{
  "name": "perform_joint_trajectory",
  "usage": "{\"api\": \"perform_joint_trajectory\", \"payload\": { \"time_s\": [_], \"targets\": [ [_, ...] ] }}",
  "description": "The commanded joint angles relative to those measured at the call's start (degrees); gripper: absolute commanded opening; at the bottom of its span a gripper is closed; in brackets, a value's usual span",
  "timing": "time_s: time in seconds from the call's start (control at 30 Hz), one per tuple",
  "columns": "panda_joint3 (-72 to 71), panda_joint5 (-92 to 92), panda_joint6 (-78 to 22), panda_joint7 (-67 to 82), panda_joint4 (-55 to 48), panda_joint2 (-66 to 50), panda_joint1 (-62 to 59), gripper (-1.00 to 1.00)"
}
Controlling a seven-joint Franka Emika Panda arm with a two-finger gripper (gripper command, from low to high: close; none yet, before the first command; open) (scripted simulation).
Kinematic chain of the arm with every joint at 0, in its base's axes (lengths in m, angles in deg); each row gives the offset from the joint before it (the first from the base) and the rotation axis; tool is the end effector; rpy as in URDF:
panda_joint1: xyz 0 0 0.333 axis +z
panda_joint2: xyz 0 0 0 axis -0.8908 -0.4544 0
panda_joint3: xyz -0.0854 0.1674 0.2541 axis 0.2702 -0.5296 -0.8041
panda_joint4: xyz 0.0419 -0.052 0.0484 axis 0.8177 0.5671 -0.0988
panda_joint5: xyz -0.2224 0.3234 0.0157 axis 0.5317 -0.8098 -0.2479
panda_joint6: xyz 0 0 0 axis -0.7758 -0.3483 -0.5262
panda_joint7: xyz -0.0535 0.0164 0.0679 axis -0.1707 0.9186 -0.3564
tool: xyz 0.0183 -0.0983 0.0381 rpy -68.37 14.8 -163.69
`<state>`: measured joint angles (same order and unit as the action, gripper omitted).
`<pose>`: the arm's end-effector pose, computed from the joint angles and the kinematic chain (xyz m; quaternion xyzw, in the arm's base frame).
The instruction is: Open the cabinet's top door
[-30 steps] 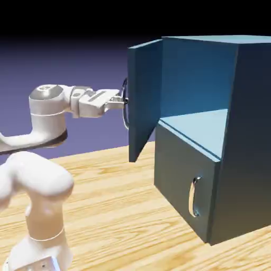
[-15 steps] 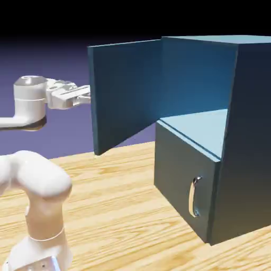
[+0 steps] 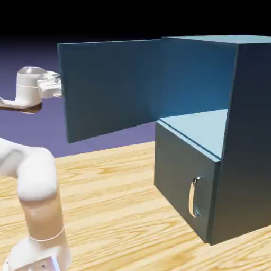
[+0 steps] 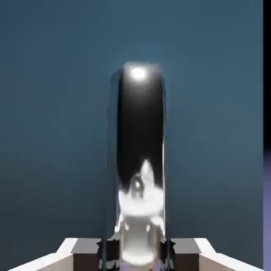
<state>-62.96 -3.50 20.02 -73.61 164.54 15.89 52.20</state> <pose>0.1405 0.3400 0.5226 0.3418 -0.6190 0.6795 0.1960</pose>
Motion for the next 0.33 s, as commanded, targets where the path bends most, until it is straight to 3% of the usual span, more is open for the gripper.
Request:
{"api": "perform_joint_trajectory", "payload": {
  "time_s": [0.0, 0.3],
  "targets": [
    [-1.4, -0.6, -1.2, 0.2, -1.8, 0.0, -2.1, -1.0],
    [-11.7, -4.4, -10.9, 3.2, -17.6, 2.4, -19.6, -1.0]
  ]
}}
